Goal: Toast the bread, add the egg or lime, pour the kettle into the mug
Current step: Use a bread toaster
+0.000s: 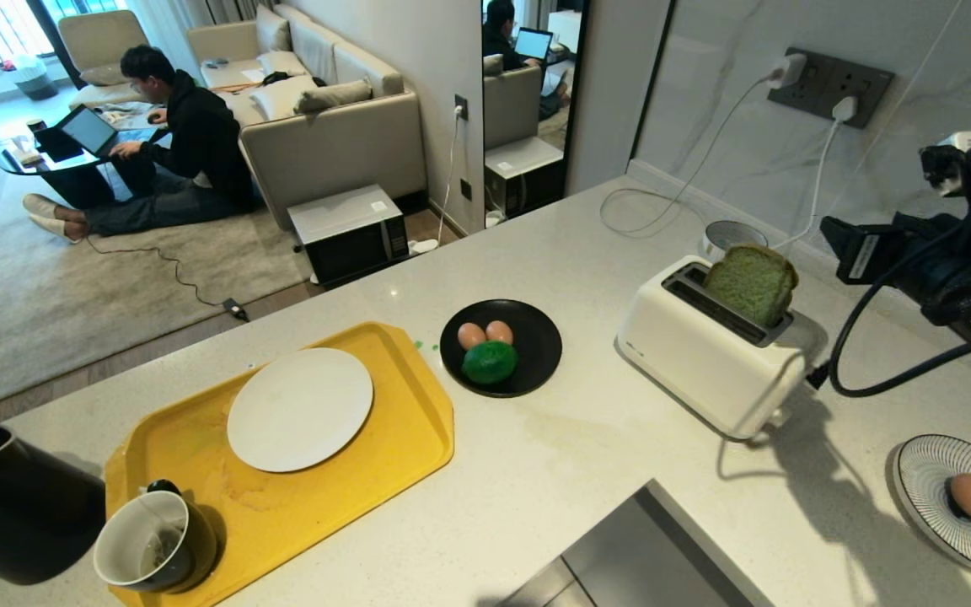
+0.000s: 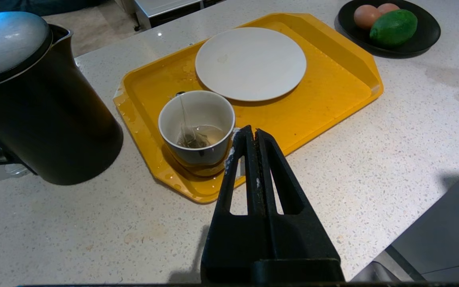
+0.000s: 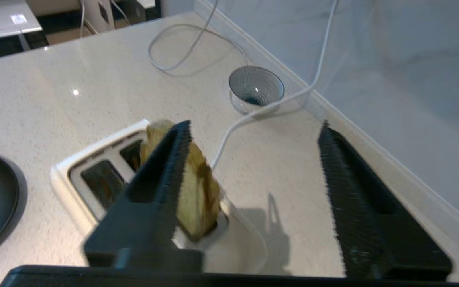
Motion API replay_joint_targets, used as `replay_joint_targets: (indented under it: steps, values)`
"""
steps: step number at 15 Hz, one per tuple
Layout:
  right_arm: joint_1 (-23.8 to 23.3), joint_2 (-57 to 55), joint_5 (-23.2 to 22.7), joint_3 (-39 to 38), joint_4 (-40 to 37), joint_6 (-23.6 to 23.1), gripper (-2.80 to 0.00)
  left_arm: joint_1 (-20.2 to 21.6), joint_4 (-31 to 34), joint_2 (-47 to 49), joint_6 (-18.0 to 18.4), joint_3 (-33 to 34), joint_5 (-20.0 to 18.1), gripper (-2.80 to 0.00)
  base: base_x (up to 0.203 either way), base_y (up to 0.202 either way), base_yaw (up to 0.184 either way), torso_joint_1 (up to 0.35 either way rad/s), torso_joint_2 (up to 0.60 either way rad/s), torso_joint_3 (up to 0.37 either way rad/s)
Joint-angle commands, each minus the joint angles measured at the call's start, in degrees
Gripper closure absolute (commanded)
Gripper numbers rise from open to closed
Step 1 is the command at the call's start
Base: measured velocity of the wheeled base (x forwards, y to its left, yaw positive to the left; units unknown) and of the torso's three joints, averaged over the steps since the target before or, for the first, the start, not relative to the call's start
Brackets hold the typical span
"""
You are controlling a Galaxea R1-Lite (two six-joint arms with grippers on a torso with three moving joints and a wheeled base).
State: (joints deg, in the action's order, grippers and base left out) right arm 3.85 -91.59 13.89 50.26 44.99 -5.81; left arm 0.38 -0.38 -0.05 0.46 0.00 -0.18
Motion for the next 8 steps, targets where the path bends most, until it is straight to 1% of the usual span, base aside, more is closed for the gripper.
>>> replay_joint_targets:
  steps: [1,4,6,7,8]
  values:
    - [0.01,8.12,0.27,-1.64,-5.35,-0.06,0.00,0.06,-0.06,-0.04,-0.02,0.00,0.01,0.00,0.000,0.000,0.000,0.000,0.00,0.000]
    - [0.01,16.17,0.35,-3.66,-14.29,-0.09,0.00,0.01,-0.05,-0.04,-0.02,0.00,0.01,0.00,0.000,0.000,0.000,0.000,0.00,0.000]
    - [-0.27,20.37,0.36,-6.72,-16.58,-0.08,0.00,0.02,-0.06,-0.04,-0.02,0.00,0.01,0.00,0.000,0.000,0.000,0.000,0.00,0.000]
    - [-1.26,22.41,0.07,-8.43,-17.77,-0.08,0.00,-0.03,0.03,-0.04,-0.02,0.00,0.01,0.00,0.000,0.000,0.000,0.000,0.00,0.000]
    - [-2.48,24.09,-0.12,-9.21,-20.94,0.01,0.00,0.04,-0.01,-0.04,-0.02,0.00,0.01,0.00,0.000,0.000,0.000,0.000,0.00,0.000]
